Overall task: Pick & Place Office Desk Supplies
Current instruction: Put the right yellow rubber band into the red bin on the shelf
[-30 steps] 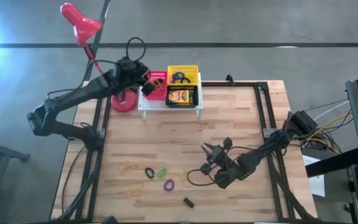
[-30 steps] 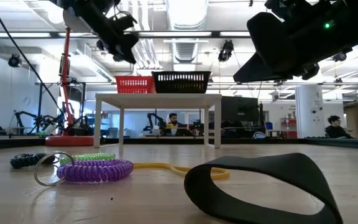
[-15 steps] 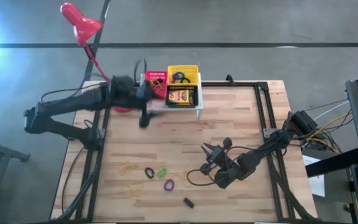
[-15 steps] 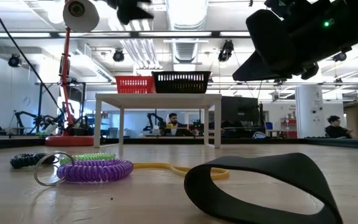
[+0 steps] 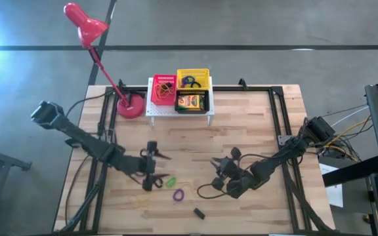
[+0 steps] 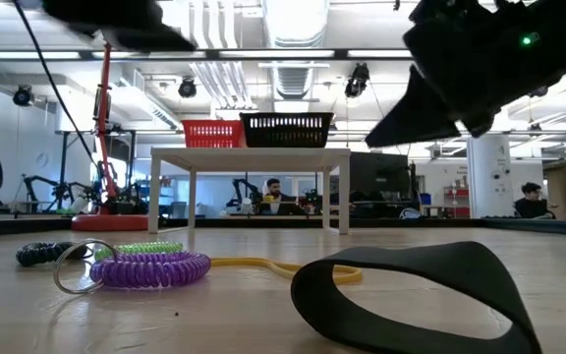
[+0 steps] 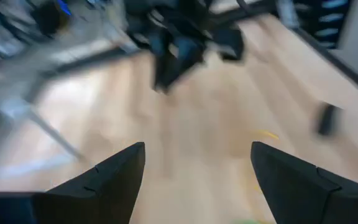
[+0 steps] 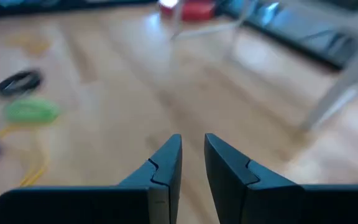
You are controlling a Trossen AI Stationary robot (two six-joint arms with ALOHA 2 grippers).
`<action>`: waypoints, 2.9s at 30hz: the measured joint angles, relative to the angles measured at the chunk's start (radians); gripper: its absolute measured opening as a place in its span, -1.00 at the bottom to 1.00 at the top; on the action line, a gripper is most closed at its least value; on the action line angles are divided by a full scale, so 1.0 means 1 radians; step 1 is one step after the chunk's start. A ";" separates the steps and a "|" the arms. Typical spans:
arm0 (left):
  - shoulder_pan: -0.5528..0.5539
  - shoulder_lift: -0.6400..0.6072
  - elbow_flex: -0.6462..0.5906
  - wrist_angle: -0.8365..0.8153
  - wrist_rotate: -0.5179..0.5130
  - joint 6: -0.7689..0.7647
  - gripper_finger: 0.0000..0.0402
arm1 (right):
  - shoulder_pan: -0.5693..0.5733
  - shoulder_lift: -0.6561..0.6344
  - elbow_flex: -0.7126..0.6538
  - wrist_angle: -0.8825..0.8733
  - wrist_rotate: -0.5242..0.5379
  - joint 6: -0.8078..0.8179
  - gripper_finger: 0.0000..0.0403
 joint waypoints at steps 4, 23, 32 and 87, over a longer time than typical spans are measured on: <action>-0.030 0.001 -0.091 0.004 0.067 -0.202 0.45 | -0.001 0.000 -0.001 0.041 -0.222 -0.065 -0.69; -0.027 0.008 -0.398 0.458 -0.011 -0.437 0.23 | -0.018 0.311 0.161 0.377 -0.708 -0.549 -0.02; -0.027 0.008 -0.392 0.456 -0.013 -0.410 0.20 | -0.082 0.330 0.140 0.386 -0.765 -0.544 0.00; 0.271 0.550 0.129 0.653 0.237 -0.018 0.19 | -0.106 -0.071 0.100 0.284 -0.216 -0.613 -0.96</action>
